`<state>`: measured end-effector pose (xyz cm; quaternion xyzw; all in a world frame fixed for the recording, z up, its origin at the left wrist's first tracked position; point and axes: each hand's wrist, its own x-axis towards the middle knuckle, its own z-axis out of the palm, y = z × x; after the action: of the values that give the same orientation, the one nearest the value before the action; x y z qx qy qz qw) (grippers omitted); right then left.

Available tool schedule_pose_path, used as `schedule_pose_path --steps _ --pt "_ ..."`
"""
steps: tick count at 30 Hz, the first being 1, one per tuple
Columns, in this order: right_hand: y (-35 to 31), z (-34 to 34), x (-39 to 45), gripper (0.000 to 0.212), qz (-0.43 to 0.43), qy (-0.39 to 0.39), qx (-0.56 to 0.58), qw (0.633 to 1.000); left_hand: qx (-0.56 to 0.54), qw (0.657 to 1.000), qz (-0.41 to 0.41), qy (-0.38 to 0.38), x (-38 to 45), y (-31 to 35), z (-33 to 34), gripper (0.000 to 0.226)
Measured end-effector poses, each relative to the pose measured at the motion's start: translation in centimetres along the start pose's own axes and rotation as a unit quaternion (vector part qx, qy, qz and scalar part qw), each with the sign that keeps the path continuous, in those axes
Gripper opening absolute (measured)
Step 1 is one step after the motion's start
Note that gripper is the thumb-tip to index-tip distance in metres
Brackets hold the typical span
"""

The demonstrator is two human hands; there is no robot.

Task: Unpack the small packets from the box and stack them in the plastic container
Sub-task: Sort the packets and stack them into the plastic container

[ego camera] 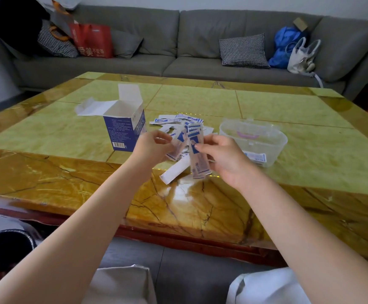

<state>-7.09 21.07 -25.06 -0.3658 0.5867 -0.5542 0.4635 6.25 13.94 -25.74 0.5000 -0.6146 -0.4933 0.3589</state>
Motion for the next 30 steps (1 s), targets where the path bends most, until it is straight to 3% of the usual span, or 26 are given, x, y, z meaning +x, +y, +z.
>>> schedule_pose_path --steps 2,6,10,13,15,17,18,20,26,28,30 --pt "0.1 0.4 -0.1 0.015 0.038 -0.013 0.086 0.995 0.025 0.999 0.033 -0.035 -0.4 0.3 1.0 0.015" --pt "-0.1 0.1 0.5 0.014 0.012 0.038 0.096 0.995 0.073 0.986 0.110 -0.100 -1.0 1.0 1.3 0.024" --pt "-0.3 -0.2 0.2 0.015 0.015 0.018 0.118 0.993 0.145 0.974 0.131 -0.117 -0.9 0.8 0.5 0.020" --pt "-0.3 -0.5 0.2 0.010 -0.076 0.075 -0.016 0.994 0.263 0.945 0.145 -0.128 -0.9 0.5 0.3 0.011" --pt "-0.4 -1.0 0.2 0.009 -0.198 0.122 -0.247 0.941 0.366 0.911 0.150 -0.119 -0.8 -0.2 0.2 0.028" --pt "0.1 -1.5 0.1 0.022 -0.273 0.089 -0.458 0.841 0.433 0.880 0.151 -0.119 -1.0 -0.8 0.4 0.037" --pt "0.6 -1.6 0.0 0.028 -0.280 0.060 -0.523 0.802 0.460 0.866 0.155 -0.117 -1.1 -1.1 0.6 0.038" --pt "1.7 -1.5 -0.2 0.033 -0.258 0.015 -0.586 0.768 0.481 0.856 0.157 -0.107 -1.0 -1.2 0.8 0.034" --pt "2.4 -1.8 -0.1 0.014 -0.164 -0.033 -0.610 0.775 0.389 0.911 0.123 -0.057 -0.7 -0.8 -0.6 0.022" --pt "1.9 -1.7 -0.1 0.018 -0.148 -0.012 -0.541 0.828 0.320 0.943 0.082 -0.039 -0.5 -0.7 -1.2 0.014" --pt "1.3 -1.4 0.1 0.014 -0.125 0.019 -0.403 0.907 0.195 0.980 0.011 -0.039 -0.4 -0.6 -1.5 0.005"
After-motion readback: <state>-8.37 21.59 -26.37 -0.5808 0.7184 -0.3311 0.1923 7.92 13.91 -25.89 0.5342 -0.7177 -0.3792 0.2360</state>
